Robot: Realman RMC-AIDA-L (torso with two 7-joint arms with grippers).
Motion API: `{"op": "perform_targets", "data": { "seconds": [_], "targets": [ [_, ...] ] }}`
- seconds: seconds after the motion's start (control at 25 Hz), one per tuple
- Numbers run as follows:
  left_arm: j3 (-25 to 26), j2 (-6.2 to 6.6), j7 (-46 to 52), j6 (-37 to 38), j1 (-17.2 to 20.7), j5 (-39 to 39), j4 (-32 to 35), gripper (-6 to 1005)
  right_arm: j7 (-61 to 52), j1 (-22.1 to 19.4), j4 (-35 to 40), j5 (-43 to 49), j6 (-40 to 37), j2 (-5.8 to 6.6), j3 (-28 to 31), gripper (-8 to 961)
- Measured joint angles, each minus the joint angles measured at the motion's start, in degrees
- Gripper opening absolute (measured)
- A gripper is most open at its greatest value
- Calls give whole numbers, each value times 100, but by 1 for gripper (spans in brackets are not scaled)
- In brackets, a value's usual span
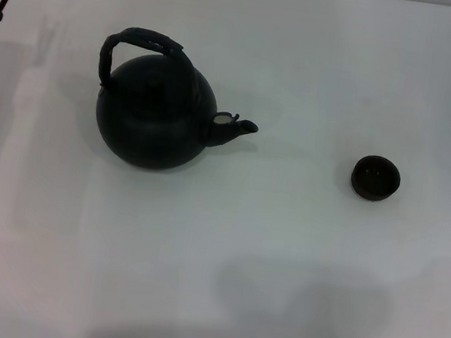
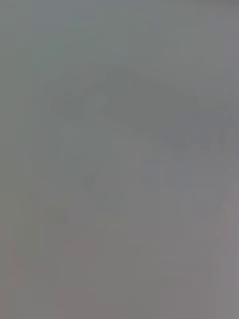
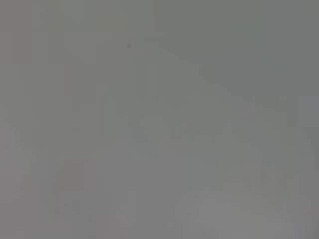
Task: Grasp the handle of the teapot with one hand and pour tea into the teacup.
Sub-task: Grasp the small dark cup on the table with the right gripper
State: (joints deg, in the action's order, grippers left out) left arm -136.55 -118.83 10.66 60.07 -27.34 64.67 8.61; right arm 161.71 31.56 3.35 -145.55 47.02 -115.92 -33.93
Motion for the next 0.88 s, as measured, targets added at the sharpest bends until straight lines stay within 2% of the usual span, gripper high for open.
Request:
{"op": "perform_targets", "data": {
  "seconds": [0.68, 0.8, 0.88],
  "targets": [
    [6, 3, 28, 563, 276, -566, -77, 757, -147, -15, -169, 22, 459, -9, -29, 838],
    [41, 6, 34, 568, 301, -556, -57, 757, -879, -50, -146, 172, 672, 11, -268, 838],
    [48, 10, 35, 575, 308, -546, -42, 757, -1731, -143, 107, 447, 805, 48, -750, 837]
  ]
}}
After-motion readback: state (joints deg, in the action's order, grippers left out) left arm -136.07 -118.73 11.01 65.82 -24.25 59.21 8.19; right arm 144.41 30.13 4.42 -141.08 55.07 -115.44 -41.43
